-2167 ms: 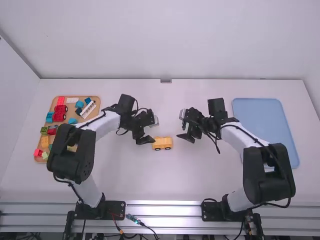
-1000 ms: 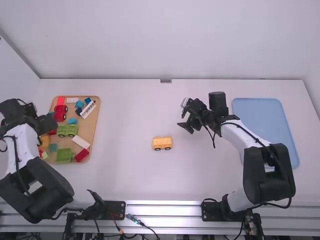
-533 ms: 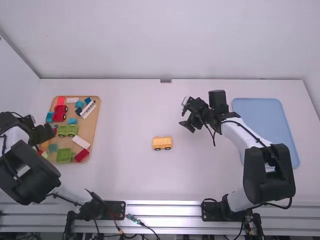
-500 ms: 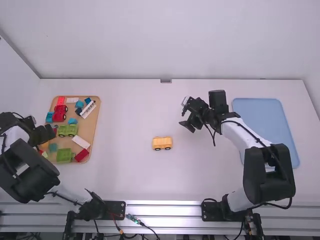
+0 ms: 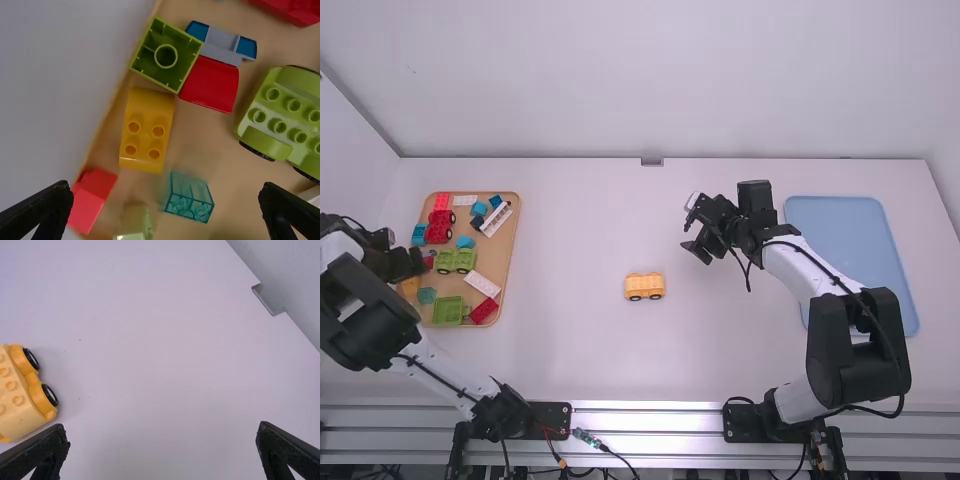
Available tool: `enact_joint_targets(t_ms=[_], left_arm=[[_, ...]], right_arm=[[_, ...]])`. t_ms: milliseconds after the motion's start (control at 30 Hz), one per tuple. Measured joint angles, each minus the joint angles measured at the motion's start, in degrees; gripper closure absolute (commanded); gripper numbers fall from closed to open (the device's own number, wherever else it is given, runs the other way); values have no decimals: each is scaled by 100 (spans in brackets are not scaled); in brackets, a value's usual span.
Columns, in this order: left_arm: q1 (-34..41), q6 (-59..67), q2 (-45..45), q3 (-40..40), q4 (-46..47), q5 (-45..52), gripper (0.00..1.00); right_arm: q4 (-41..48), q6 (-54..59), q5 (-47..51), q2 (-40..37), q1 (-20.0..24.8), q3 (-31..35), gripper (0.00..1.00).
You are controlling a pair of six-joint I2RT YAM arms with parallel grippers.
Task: Assemble lego blocks to make yellow taxi
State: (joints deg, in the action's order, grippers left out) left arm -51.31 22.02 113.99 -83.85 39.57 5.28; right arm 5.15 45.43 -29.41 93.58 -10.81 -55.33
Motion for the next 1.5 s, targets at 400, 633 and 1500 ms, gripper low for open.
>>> enact_joint_targets(t_ms=[400,633,1500], left_arm=[[0,420,173,284,-780,-81,6],[0,461,173,623,-1182,-42,11],[-2,459,175,984,-1722,72,19]], right_arm=[[0,-17,-2,0,0,-2,1],[-2,-35,2,0,0,-2,1],[85,-15,0,0,-2,-11,1]])
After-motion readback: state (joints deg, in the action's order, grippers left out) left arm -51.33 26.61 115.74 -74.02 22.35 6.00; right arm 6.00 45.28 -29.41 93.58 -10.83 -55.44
